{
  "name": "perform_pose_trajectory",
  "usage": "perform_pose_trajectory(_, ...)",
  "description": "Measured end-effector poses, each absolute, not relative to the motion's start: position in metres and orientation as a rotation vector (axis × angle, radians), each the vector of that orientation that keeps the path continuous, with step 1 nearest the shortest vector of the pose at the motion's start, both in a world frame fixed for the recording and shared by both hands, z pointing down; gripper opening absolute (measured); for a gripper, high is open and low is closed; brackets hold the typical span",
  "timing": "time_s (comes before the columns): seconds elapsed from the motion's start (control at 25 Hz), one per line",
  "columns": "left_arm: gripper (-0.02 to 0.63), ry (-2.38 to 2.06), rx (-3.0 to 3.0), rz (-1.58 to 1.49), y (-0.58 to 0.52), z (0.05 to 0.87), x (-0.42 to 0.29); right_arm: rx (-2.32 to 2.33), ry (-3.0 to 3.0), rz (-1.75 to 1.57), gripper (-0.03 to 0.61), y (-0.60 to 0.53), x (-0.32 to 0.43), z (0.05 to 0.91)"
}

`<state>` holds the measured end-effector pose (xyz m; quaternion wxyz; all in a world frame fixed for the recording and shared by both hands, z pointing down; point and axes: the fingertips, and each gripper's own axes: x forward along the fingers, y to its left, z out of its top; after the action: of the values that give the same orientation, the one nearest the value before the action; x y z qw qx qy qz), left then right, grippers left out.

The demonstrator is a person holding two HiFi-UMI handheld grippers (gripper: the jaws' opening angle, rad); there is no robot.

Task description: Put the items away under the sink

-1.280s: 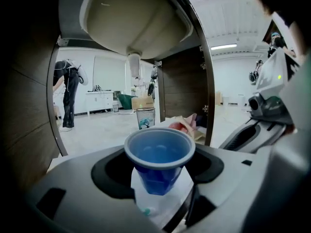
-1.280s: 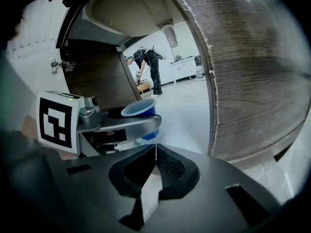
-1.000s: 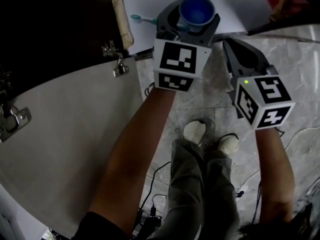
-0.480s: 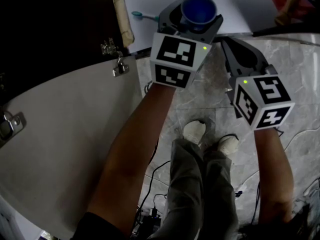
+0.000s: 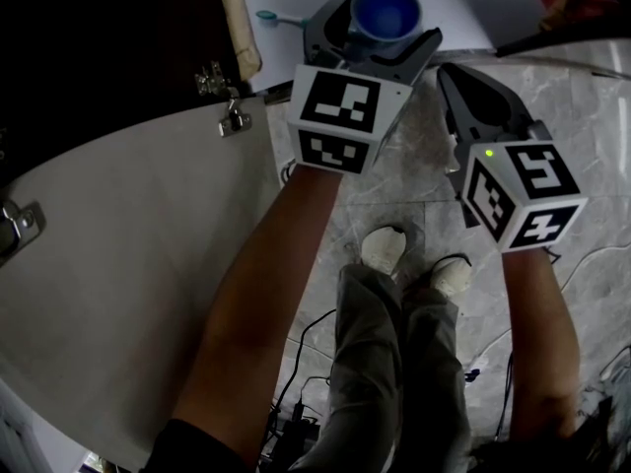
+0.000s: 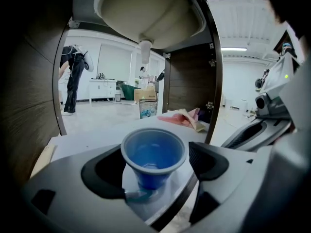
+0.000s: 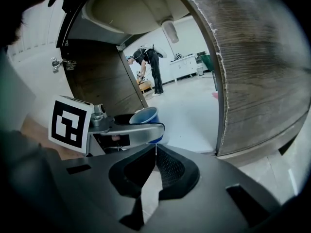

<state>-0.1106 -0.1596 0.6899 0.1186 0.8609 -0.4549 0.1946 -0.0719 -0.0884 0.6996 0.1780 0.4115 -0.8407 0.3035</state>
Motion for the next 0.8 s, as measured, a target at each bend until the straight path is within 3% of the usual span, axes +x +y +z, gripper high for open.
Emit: perform_pose_trajectory(0.8, 0.428, -1.508, 2.425, 0.547, -0.134, 0.667, -0.136, 1.185, -2.370, 0.880, 0.035, -0.062, -0.056, 0.676)
